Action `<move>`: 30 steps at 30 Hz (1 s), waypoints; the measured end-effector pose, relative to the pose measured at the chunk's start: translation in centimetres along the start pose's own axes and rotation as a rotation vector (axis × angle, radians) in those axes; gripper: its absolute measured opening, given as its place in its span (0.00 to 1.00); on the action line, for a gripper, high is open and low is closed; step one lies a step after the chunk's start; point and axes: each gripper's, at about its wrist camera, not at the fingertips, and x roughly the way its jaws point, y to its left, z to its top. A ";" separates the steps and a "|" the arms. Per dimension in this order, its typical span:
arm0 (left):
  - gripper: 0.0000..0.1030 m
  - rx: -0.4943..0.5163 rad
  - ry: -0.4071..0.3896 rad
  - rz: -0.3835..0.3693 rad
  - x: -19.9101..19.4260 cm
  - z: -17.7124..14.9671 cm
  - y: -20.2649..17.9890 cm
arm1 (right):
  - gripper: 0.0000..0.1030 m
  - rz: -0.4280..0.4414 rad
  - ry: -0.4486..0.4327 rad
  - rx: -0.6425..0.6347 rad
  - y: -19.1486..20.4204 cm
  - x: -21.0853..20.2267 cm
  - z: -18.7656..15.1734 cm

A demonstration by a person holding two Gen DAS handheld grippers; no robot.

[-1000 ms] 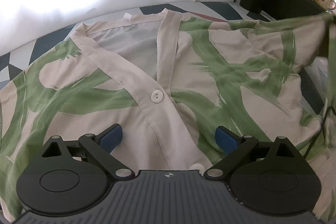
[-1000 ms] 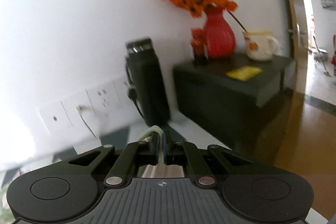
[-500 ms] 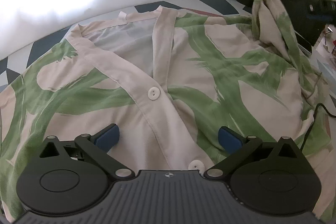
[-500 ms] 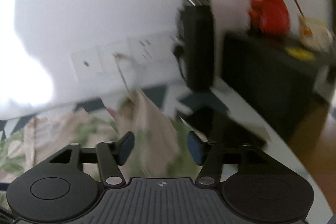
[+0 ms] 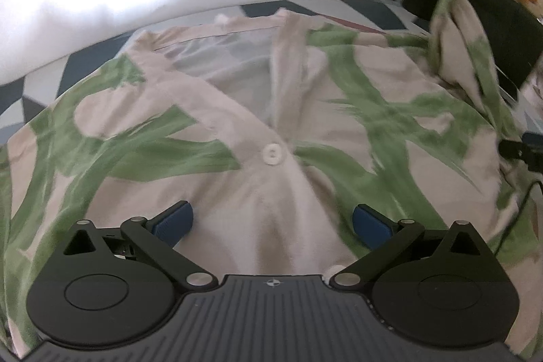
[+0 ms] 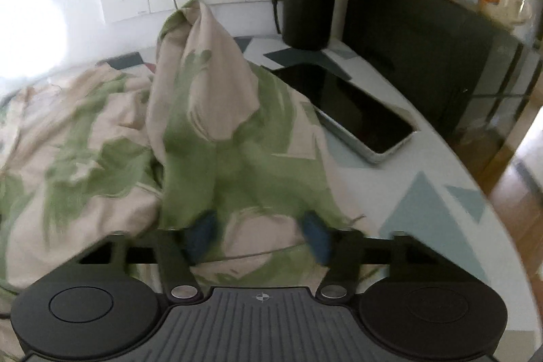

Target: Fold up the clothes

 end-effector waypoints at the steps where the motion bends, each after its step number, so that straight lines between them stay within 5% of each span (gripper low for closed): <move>1: 0.99 -0.006 -0.001 0.001 0.0 0.0 0.3 | 0.26 -0.001 0.002 0.008 -0.1 0.2 0.2; 5: 0.99 -0.023 -0.006 0.022 0.0 0.0 1.1 | 0.06 0.003 0.019 0.025 -0.5 0.7 1.4; 7: 0.99 -0.029 -0.009 0.037 0.1 0.1 1.5 | 0.00 0.026 -0.043 0.060 -0.8 -0.1 2.3; 12: 0.99 -0.044 -0.015 0.072 0.3 0.1 2.3 | 0.00 0.106 -0.260 0.167 -1.3 -2.4 5.4; 16: 0.99 -0.057 -0.020 0.096 0.4 0.2 2.8 | 0.01 0.116 -0.311 0.147 -0.3 -1.8 8.4; 21: 0.99 -0.065 -0.025 0.091 0.3 0.1 3.0 | 0.54 0.113 -0.209 0.101 0.6 -0.5 8.2; 30: 1.00 -0.073 -0.036 0.056 0.1 0.1 4.1 | 0.65 0.042 0.031 0.009 0.3 1.5 2.5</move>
